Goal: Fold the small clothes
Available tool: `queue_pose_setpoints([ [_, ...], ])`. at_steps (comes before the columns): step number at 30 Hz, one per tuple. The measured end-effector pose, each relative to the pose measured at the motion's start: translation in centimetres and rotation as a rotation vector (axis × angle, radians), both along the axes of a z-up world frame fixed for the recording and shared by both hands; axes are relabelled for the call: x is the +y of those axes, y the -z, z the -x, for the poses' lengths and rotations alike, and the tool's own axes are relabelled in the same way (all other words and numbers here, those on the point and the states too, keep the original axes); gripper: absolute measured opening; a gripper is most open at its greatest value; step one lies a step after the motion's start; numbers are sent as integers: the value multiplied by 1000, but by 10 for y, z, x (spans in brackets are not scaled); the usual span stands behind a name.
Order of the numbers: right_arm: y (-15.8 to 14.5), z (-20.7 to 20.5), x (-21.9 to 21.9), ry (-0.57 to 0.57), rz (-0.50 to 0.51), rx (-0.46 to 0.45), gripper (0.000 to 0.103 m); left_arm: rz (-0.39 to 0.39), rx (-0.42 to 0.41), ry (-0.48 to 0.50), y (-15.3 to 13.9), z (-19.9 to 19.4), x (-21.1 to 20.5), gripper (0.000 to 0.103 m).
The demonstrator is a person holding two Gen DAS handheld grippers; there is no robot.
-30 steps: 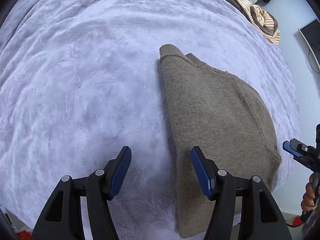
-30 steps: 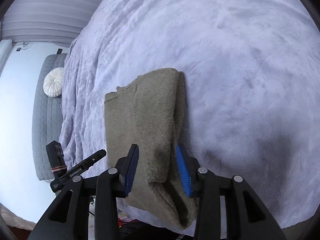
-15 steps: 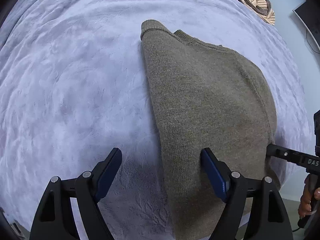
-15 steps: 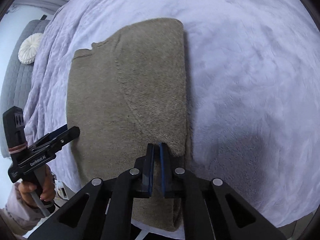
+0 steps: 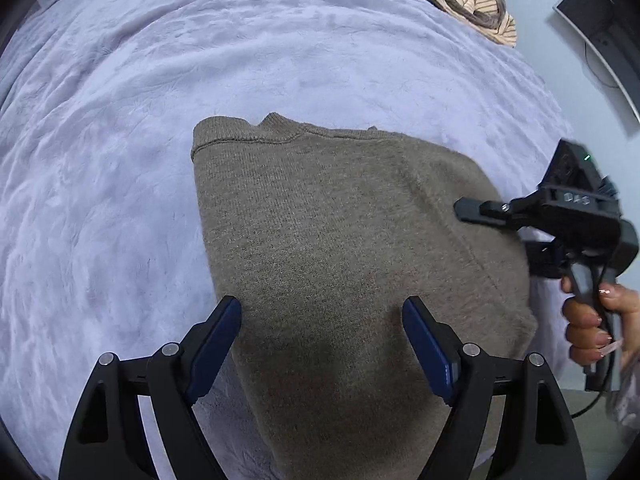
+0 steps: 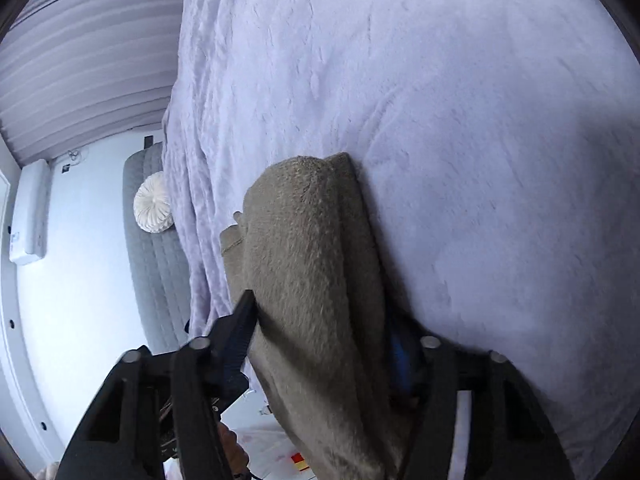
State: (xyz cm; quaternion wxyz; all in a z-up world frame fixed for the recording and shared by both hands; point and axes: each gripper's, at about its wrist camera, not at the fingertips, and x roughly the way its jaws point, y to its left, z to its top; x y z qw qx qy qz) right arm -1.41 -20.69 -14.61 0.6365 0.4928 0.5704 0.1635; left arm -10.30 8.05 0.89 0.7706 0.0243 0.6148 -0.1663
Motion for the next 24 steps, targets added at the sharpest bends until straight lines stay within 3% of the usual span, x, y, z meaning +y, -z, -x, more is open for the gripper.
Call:
queue_pose_setpoints([
  [2,-39,-3,15,-84,146,-168,29,-19,0,-7,5,2,2,82],
  [5,-92,4,43,-238,379,-375,27,-22,15,-28,12,3,5,82],
  [7,-94,-1,58,-325,580,-395,27,-28,20,-39,16,2,5,82],
  [9,-66,-15,58,-375,700,-303,29,-37,28,-37,21,0,0,88],
  [10,-51,-20,51,-353,689,-244,36,-34,41,-39,25,-1,-1,88],
  [11,-41,-21,35,-287,614,-200,39,-31,52,-49,26,-1,0,88],
  [13,-43,-18,14,-187,521,-158,40,-21,54,-64,23,1,4,88],
  [15,-54,-6,7,-155,557,-145,40,-39,40,-75,17,1,11,88],
  [16,-61,1,5,-151,574,-145,38,-48,38,-81,15,2,15,88],
  [19,-84,23,6,-157,545,-161,15,-52,44,-104,8,3,28,88],
  [24,-118,55,40,-250,479,-254,14,-54,56,-97,4,11,31,88],
])
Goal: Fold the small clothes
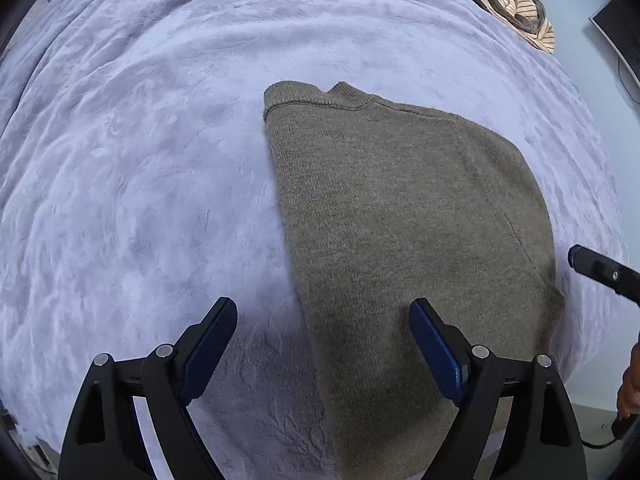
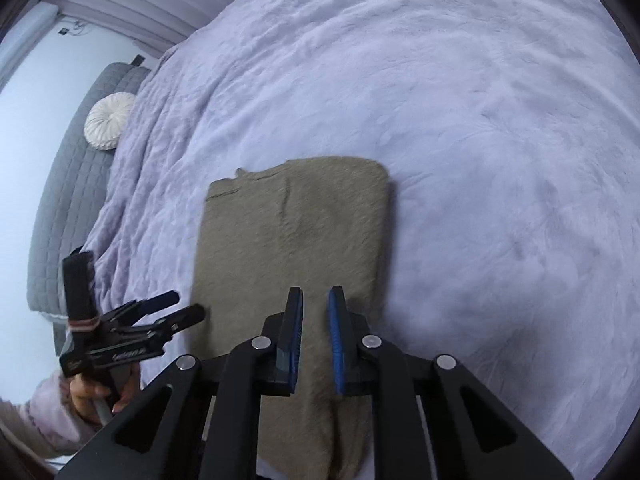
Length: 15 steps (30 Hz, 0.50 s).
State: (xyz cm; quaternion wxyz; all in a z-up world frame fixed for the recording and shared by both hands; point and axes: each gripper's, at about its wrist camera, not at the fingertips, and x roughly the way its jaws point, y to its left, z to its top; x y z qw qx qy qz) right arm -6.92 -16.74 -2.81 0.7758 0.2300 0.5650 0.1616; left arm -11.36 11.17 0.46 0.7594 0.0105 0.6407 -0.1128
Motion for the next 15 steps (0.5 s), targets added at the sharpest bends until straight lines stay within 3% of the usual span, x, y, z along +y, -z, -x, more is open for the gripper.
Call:
queue_pose_setpoints([
  [2,1,10,18,-50,39,14,14,-15,18,19,8,8,-4,88],
  [4,16,17,27,-72,152,60,14,-10,38,15,18,15,-3,89],
  [5,29,20,26,-70,193,90,7,8,41,3,21,17,-1,89],
  [8,53,24,16,-23,178,129,1,26,49,-33,25,20,3,96],
  [15,45,27,28,-29,237,115,0,10,52,-32,19,21,2,96],
])
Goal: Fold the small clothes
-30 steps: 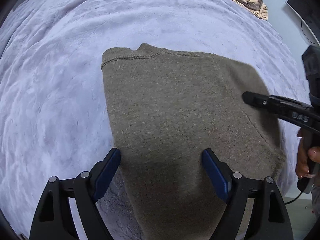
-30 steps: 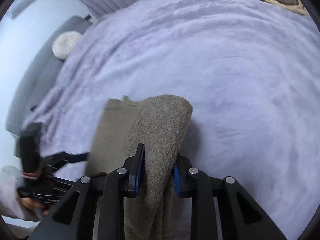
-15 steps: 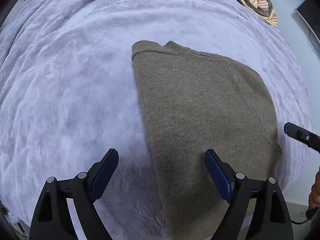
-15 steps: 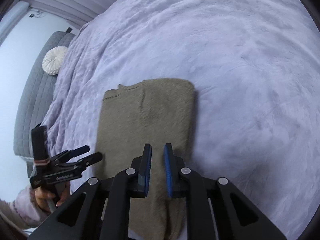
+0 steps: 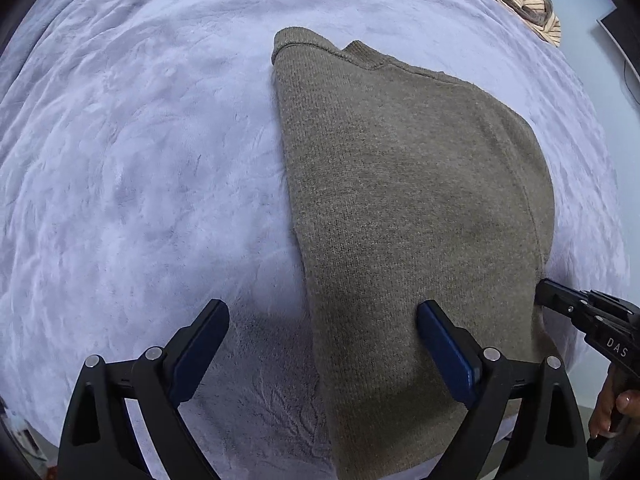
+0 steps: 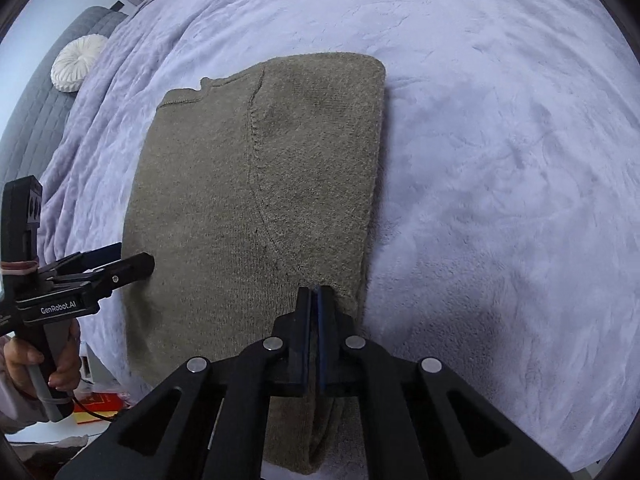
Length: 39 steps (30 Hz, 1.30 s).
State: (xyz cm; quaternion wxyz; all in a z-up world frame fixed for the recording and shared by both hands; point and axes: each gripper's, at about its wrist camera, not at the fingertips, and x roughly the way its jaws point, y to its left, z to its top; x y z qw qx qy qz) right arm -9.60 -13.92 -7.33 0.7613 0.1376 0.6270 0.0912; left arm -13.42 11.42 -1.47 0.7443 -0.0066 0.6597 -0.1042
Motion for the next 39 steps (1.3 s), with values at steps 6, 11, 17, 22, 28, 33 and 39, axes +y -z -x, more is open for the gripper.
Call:
queue_pose_setpoints([
  [6,-10,16,5,23,54,32,1,1,1,10,-13,12,7,96],
  [11,-15,25,4,65,66,58,2,0,33,43,-15,26,11,96],
  [17,-24,39,13,106,29,49,9,-27,106,119,6,49,12,96],
  [22,-8,48,17,92,128,112,9,-14,126,127,12,58,16,96],
  [28,-3,57,8,157,109,143,18,-12,127,134,9,63,22,96],
  [33,-5,57,19,137,160,162,20,-9,142,143,8,62,21,96],
  [39,-8,51,25,111,184,194,22,-15,144,119,-2,66,24,96],
])
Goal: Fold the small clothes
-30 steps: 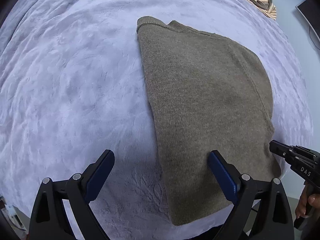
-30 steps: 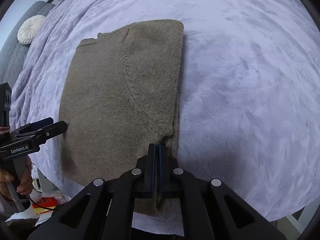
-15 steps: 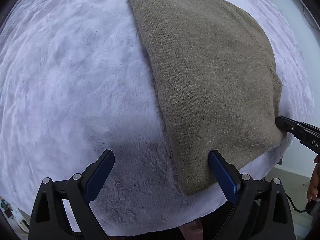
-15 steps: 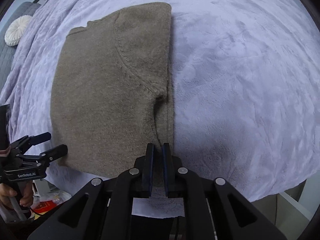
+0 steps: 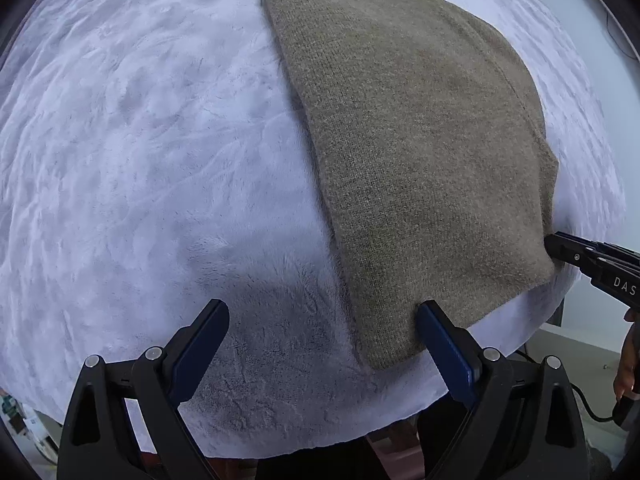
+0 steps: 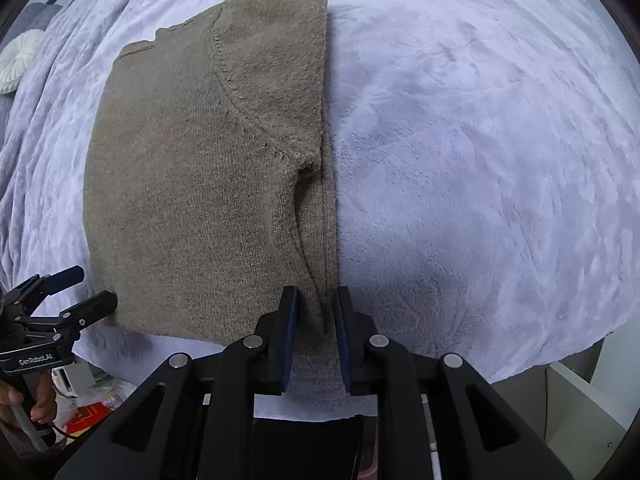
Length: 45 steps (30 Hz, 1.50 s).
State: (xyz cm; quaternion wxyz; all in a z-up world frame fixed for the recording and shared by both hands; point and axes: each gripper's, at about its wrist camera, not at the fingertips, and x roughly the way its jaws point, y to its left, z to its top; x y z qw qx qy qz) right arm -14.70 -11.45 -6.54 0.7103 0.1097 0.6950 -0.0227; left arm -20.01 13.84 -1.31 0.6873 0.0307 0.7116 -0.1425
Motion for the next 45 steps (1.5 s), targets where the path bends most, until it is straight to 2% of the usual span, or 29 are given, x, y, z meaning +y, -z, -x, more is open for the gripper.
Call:
queue_pose_setpoints([
  [4,-7,-3,-4,0,-20,16,25,-10,4,-38,-7,-2,8,96],
  [8,-18,-11,-16,34,-119,-21,28,-27,6,-101,-17,-3,9,96],
  [9,-19,-15,-18,42,-146,-26,31,-27,14,-113,-19,-2,8,96],
  [10,-20,-18,-20,46,-162,-28,43,-34,18,-115,-21,-2,6,96],
  [11,-19,-22,-20,50,-185,-27,49,-43,16,-114,-24,0,3,96],
  [14,-7,-33,-12,16,-258,2,49,-54,6,-117,-32,4,-7,96],
  [15,-1,-35,-10,-6,-251,11,49,-56,5,-122,-35,4,-9,96],
  [16,4,-36,-6,-25,-238,18,41,-60,4,-126,-37,3,-9,96],
  [17,9,-39,-3,-33,-229,24,17,-64,5,-132,-39,4,-9,96],
  [18,9,-35,-6,-28,-224,21,9,-66,5,-139,-41,4,-9,96],
  [22,0,-35,-21,-28,-187,-21,8,-81,2,-149,-42,7,-11,96],
  [26,22,-35,-30,-30,-184,18,8,-98,17,-142,-33,7,-12,96],
  [31,15,-33,-30,-27,-191,22,8,-94,14,-132,-34,8,-19,96],
  [36,-5,-29,-43,20,-184,32,8,-74,-4,-131,-42,2,-22,96],
  [39,-24,-32,-49,37,-177,0,9,-62,-30,-124,-55,-3,-26,96],
  [45,-59,-44,-34,-1,-178,-59,12,-46,-102,-128,-83,-22,-31,96],
])
